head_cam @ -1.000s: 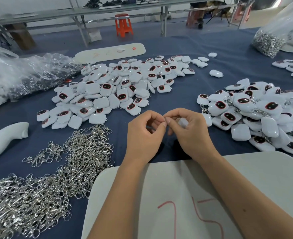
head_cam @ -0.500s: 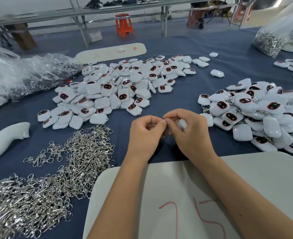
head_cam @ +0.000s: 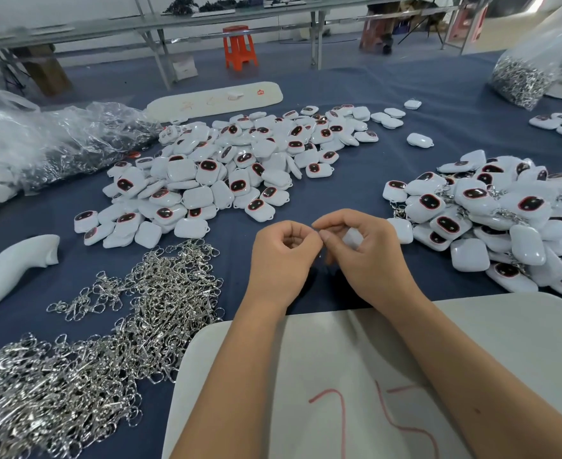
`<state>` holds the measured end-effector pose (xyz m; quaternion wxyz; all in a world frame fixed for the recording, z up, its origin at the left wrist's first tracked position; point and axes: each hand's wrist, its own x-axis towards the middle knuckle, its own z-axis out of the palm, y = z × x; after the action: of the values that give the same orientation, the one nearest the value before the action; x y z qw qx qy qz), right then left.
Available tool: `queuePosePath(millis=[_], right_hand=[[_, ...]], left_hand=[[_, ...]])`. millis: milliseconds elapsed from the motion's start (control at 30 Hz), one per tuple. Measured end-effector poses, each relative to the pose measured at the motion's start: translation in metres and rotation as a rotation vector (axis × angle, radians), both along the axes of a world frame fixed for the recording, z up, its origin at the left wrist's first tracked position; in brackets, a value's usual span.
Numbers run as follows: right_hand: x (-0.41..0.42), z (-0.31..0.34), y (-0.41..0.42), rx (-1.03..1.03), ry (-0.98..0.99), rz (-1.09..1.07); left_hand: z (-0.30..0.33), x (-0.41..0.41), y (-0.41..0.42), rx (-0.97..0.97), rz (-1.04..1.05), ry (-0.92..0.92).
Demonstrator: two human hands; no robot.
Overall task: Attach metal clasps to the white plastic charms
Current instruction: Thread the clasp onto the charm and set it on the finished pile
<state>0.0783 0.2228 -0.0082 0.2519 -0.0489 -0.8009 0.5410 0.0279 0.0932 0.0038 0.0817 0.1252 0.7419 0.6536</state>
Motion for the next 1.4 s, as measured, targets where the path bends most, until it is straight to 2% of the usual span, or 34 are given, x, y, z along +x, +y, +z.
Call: queuePosePath(millis=[267, 433, 633, 733, 933, 1033, 1200, 1400], right_hand=[[0.0, 0.001, 0.004, -0.098, -0.067, 0.112], [0.003, 0.004, 0.005, -0.256, -0.037, 0.103], [0.005, 0.007, 0.009, -0.395, -0.099, 0.153], [0.005, 0.007, 0.01, -0.311, -0.118, 0.192], [0.004, 0.004, 0.01, -0.222, -0.049, 0.122], [0.004, 0.003, 0.008, -0.139, 0.011, 0.032], [0.005, 0.004, 0.0, 0.113, 0.166, -0.108], [0.006, 0.006, -0.001, 0.254, 0.2, -0.177]], left_hand=[[-0.001, -0.004, -0.002, 0.057, 0.078, 0.12], [-0.001, -0.003, -0.005, 0.046, 0.027, 0.24], [0.001, -0.002, -0.007, 0.032, -0.009, 0.306], [0.001, -0.002, -0.007, 0.038, -0.012, 0.334], [-0.001, -0.002, -0.007, 0.015, -0.027, 0.374], [-0.002, -0.002, -0.006, -0.009, -0.029, 0.401], [-0.002, -0.001, -0.007, -0.017, -0.029, 0.425], [-0.004, -0.001, -0.007, -0.031, -0.035, 0.459]])
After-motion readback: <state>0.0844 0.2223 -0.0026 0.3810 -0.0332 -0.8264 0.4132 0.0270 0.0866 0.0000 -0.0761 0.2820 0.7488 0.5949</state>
